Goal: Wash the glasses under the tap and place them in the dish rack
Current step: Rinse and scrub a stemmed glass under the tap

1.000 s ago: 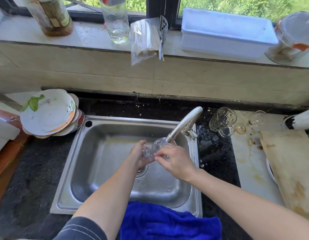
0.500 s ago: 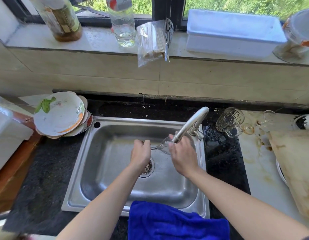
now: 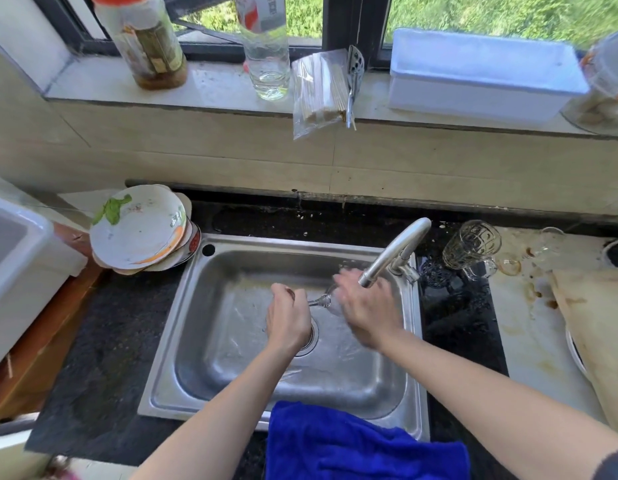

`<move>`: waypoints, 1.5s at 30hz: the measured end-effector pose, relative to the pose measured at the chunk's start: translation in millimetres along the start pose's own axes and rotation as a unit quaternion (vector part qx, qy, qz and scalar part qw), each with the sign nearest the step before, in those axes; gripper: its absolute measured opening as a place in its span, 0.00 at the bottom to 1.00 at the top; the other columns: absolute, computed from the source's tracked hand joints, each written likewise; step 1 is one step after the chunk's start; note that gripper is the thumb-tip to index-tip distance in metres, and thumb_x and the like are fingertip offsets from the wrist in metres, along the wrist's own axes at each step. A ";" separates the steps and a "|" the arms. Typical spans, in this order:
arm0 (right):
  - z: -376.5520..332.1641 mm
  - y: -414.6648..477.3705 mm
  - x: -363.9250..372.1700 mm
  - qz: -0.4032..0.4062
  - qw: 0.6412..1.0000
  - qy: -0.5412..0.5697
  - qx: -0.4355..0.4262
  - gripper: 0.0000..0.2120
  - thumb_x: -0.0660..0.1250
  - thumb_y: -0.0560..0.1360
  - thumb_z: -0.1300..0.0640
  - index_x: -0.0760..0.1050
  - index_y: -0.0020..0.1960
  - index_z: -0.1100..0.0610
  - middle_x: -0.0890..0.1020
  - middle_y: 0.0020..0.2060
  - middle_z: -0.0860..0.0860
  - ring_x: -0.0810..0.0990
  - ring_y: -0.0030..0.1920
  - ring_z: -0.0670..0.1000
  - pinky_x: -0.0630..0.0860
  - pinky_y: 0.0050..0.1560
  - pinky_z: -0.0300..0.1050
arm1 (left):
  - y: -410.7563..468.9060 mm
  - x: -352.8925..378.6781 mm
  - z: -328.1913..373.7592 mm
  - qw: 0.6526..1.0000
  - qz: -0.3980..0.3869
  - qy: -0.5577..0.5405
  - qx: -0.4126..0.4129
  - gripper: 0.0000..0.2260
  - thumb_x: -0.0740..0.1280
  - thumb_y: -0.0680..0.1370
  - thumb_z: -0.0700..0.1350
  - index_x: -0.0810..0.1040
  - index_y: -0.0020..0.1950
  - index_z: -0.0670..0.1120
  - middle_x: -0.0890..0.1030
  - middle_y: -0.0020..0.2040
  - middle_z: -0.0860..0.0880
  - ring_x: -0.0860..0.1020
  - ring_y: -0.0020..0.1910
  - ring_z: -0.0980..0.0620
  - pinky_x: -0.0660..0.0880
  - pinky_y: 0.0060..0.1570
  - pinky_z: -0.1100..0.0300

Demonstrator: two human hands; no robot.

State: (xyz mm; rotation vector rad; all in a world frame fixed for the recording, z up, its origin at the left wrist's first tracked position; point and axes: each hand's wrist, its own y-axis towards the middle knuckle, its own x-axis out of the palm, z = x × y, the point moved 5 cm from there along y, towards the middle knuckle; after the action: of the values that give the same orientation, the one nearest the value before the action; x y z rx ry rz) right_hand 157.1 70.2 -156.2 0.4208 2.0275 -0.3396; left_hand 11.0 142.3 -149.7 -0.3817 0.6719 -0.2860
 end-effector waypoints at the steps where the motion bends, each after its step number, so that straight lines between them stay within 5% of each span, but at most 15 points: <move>1: -9.6 -8.0 8.4 -0.012 0.998 -0.018 -0.066 0.24 0.44 0.81 0.43 0.76 0.61 0.49 0.77 0.65 0.51 0.73 0.66 0.56 0.64 0.61 0.53 | 1.5 1.3 -2.2 1.000 -0.003 -0.013 -0.008 0.08 0.56 0.79 0.45 0.67 0.50 0.41 0.73 0.46 0.45 0.71 0.47 0.42 0.67 0.49 0.50; 6: 16.0 4.5 5.5 0.004 0.997 0.021 0.073 0.26 0.46 0.80 0.42 0.69 0.71 0.52 0.71 0.70 0.53 0.66 0.71 0.55 0.64 0.66 0.53 | -0.1 15.4 -15.0 0.980 -0.055 -0.128 -0.144 0.08 0.56 0.78 0.46 0.68 0.48 0.42 0.69 0.37 0.48 0.71 0.40 0.46 0.67 0.40 0.54; 9: -7.2 -4.7 13.0 0.008 0.999 0.019 -0.032 0.23 0.50 0.81 0.47 0.66 0.73 0.53 0.64 0.75 0.53 0.59 0.75 0.56 0.63 0.70 0.57 | -3.9 21.0 -25.1 0.945 -0.071 -0.213 -0.238 0.06 0.55 0.77 0.44 0.66 0.42 0.44 0.62 0.30 0.47 0.62 0.26 0.52 0.58 0.27 0.62; 11: 3.9 -2.5 7.5 0.022 0.980 0.171 0.101 0.21 0.55 0.82 0.50 0.66 0.73 0.54 0.65 0.73 0.52 0.65 0.72 0.53 0.65 0.69 0.53 | -4.9 19.2 -28.0 0.956 -0.067 -0.185 -0.216 0.07 0.55 0.77 0.46 0.66 0.46 0.43 0.66 0.31 0.45 0.66 0.27 0.49 0.62 0.27 0.60; 14: 25.2 13.9 7.5 0.038 0.785 0.478 0.392 0.10 0.56 0.82 0.55 0.74 0.49 0.56 0.81 0.47 0.55 0.78 0.39 0.51 0.76 0.40 0.46 | -13.6 10.8 -19.1 0.992 -0.048 -0.090 -0.078 0.07 0.55 0.77 0.47 0.65 0.47 0.43 0.72 0.41 0.45 0.72 0.40 0.44 0.67 0.39 0.54; 17: 15.7 14.3 22.4 0.045 0.537 0.665 0.517 0.15 0.56 0.81 0.52 0.73 0.40 0.58 0.78 0.37 0.55 0.78 0.33 0.55 0.79 0.49 0.54 | -24.6 6.8 -13.4 0.998 -0.011 -0.027 0.062 0.04 0.57 0.80 0.42 0.64 0.48 0.42 0.71 0.37 0.47 0.70 0.38 0.47 0.61 0.38 0.54; 21: 1.8 8.2 9.5 -0.045 0.460 0.728 0.507 0.24 0.53 0.80 0.41 0.71 0.54 0.62 0.75 0.45 0.63 0.76 0.55 0.64 0.62 0.67 0.67 | -22.6 3.5 -19.7 0.993 0.007 0.006 0.114 0.06 0.58 0.81 0.45 0.62 0.48 0.46 0.72 0.35 0.47 0.72 0.36 0.45 0.63 0.37 0.53; 23: 1.5 11.3 3.5 -0.021 0.420 0.750 0.511 0.27 0.52 0.79 0.36 0.69 0.51 0.62 0.74 0.39 0.59 0.79 0.48 0.60 0.70 0.62 0.65 | -26.5 5.0 -19.4 0.991 0.012 0.022 0.134 0.06 0.58 0.81 0.46 0.62 0.48 0.46 0.72 0.35 0.46 0.72 0.35 0.44 0.62 0.37 0.53; 26: -14.6 6.8 9.7 -0.026 0.428 0.756 0.495 0.22 0.52 0.80 0.41 0.69 0.40 0.57 0.73 0.36 0.55 0.73 0.36 0.55 0.76 0.49 0.54 | -31.6 3.6 -15.6 0.988 0.034 0.020 0.146 0.06 0.58 0.81 0.45 0.63 0.49 0.44 0.71 0.36 0.48 0.70 0.37 0.44 0.64 0.38 0.52; 28: -16.5 4.6 9.6 -0.055 0.448 0.749 0.485 0.23 0.52 0.80 0.41 0.72 0.44 0.60 0.76 0.43 0.60 0.74 0.43 0.60 0.71 0.59 0.63 | -29.5 0.7 -15.4 0.989 0.033 0.017 0.141 0.06 0.59 0.81 0.44 0.63 0.49 0.43 0.70 0.35 0.50 0.71 0.38 0.44 0.65 0.39 0.51; 31: 5.3 12.3 4.6 -0.022 0.410 0.768 0.492 0.33 0.53 0.78 0.34 0.66 0.66 0.62 0.76 0.56 0.62 0.79 0.46 0.64 0.81 0.47 0.59 | -30.6 -2.2 -14.0 0.989 0.015 0.018 0.145 0.05 0.59 0.80 0.42 0.63 0.48 0.44 0.70 0.35 0.50 0.70 0.36 0.46 0.63 0.38 0.52; 33: 5.1 8.4 11.2 -0.039 0.446 0.758 0.474 0.31 0.52 0.78 0.35 0.68 0.64 0.62 0.77 0.57 0.61 0.77 0.58 0.63 0.73 0.63 0.59 | -29.4 -4.8 -13.9 0.993 -0.005 -0.018 0.119 0.05 0.58 0.79 0.43 0.64 0.47 0.43 0.71 0.35 0.49 0.70 0.35 0.49 0.62 0.38 0.53; 35: 0.9 0.3 14.0 -0.068 0.474 0.746 0.462 0.29 0.51 0.79 0.36 0.70 0.55 0.63 0.77 0.56 0.62 0.76 0.59 0.63 0.71 0.62 0.61 | -20.6 -6.1 -19.9 0.996 -0.022 -0.073 0.053 0.08 0.56 0.75 0.47 0.65 0.46 0.42 0.71 0.37 0.47 0.69 0.36 0.49 0.65 0.40 0.53; 39: 18.6 6.4 4.1 0.004 0.379 0.812 0.444 0.35 0.54 0.76 0.32 0.68 0.63 0.64 0.75 0.61 0.62 0.78 0.49 0.60 0.79 0.41 0.57 | -13.8 3.3 -36.7 0.981 -0.082 -0.147 -0.093 0.05 0.56 0.74 0.46 0.66 0.43 0.45 0.70 0.38 0.42 0.67 0.31 0.48 0.61 0.26 0.59; 45: 6.9 -0.9 20.8 -0.085 0.396 0.826 0.393 0.40 0.52 0.73 0.27 0.72 0.60 0.63 0.81 0.50 0.61 0.82 0.47 0.60 0.80 0.49 0.55 | -27.3 11.5 -24.6 0.966 -0.122 -0.193 -0.122 0.09 0.53 0.75 0.36 0.63 0.35 0.45 0.64 0.29 0.45 0.61 0.23 0.54 0.51 0.26 0.66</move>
State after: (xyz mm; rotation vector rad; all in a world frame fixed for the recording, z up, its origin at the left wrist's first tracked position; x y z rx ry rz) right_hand 152.9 69.8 -177.8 1.6505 3.7487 -1.5109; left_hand 0.0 107.4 -161.9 -0.7368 0.2747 -0.3515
